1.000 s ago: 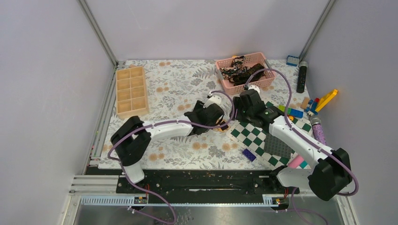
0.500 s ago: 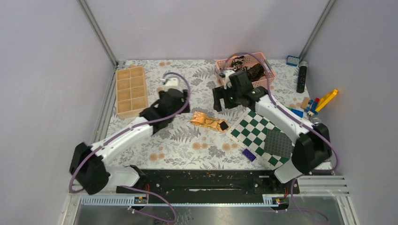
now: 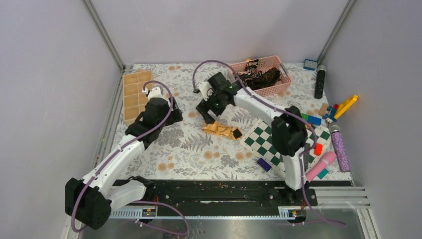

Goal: Roll the ties
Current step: Roll the tie at the center of the board.

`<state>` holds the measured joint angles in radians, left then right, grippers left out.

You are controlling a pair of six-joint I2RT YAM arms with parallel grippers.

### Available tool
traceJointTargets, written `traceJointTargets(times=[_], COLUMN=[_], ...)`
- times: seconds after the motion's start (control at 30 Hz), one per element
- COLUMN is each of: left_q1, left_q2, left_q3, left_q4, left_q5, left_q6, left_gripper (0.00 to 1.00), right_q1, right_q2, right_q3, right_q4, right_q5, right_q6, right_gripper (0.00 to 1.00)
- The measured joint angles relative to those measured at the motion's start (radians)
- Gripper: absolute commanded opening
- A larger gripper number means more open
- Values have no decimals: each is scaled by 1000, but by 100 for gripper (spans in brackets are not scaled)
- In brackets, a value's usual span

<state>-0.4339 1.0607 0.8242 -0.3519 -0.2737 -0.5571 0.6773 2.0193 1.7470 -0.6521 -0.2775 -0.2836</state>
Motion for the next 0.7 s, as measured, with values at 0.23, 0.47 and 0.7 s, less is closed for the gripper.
traceJointTargets(times=[0.23, 0.47, 0.7], left_q1=[25, 36, 41], left_q2=[-27, -27, -27], left_q3=[-18, -22, -33], left_q4=[-13, -14, -13], left_q5=[27, 44, 61], left_q6=[-2, -2, -2], left_gripper=[73, 73, 73], right_q1=[24, 35, 50], right_q2=[122, 159, 164], right_q3=[53, 66, 66], right_q4=[-74, -81, -83], right_q5=[-2, -1, 1], right_q6=[-87, -111, -125], right_gripper=[98, 98, 98])
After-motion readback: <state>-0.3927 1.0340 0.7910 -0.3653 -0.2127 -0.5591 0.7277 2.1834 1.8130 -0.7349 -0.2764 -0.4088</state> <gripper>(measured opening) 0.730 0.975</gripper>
